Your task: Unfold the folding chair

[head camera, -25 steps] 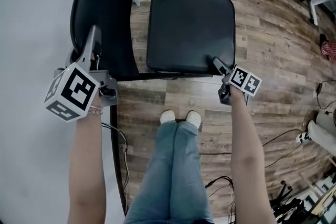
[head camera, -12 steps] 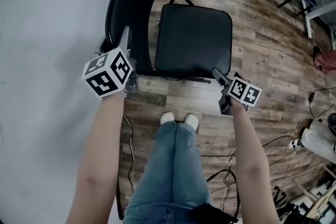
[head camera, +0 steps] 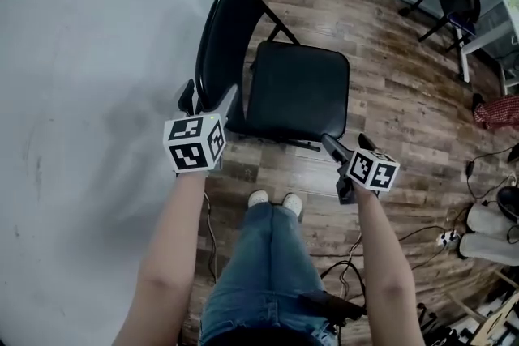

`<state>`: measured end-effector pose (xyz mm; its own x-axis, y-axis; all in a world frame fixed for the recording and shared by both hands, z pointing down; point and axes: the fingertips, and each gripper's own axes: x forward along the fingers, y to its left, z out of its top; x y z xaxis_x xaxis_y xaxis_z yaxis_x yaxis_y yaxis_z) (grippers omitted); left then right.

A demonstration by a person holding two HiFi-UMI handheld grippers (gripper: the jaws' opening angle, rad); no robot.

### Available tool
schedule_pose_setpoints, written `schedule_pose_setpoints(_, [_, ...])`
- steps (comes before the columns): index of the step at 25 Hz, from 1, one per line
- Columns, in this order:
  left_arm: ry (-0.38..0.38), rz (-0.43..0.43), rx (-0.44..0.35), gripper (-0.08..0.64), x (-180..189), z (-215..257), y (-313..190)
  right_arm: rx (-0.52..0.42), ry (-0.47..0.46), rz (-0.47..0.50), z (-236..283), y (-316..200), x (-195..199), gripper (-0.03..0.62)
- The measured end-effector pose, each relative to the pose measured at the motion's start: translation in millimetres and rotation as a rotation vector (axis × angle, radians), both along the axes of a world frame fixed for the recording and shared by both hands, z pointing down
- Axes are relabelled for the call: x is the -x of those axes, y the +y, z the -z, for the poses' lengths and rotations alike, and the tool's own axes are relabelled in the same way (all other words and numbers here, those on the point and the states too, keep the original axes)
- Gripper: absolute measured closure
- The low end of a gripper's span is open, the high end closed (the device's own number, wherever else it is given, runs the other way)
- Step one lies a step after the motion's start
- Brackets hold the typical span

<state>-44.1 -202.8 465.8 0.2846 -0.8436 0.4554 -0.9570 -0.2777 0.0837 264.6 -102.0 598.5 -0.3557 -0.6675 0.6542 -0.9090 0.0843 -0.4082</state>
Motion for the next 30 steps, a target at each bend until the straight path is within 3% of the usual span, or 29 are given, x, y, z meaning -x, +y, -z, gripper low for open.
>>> schedule_pose_setpoints(4, [0.024,-0.022,0.01,0.175,-4,26,11,-0.013,0.054,0.067,38,9,5,0.042])
schedule_pose_setpoints(12, [-0.019,-0.109,0.013,0.17,-7,54,29,-0.066,0.068,0.115,100,5,15,0.043])
schedule_pose_setpoints(17, [0.069,-0.083,0.009,0.17,-12,75,44,-0.092,0.102,0.116,132,14,19,0.044])
schedule_pose_setpoints(26, [0.048,-0.126,-0.118,0.133,-23,136,60,-0.288,0.092,0.104,223,13,21,0.046])
schedule_pose_setpoints(30, [0.041,-0.198,-0.194,0.135,-31,167,70,-0.407,0.121,0.116,268,14,23,0.046])
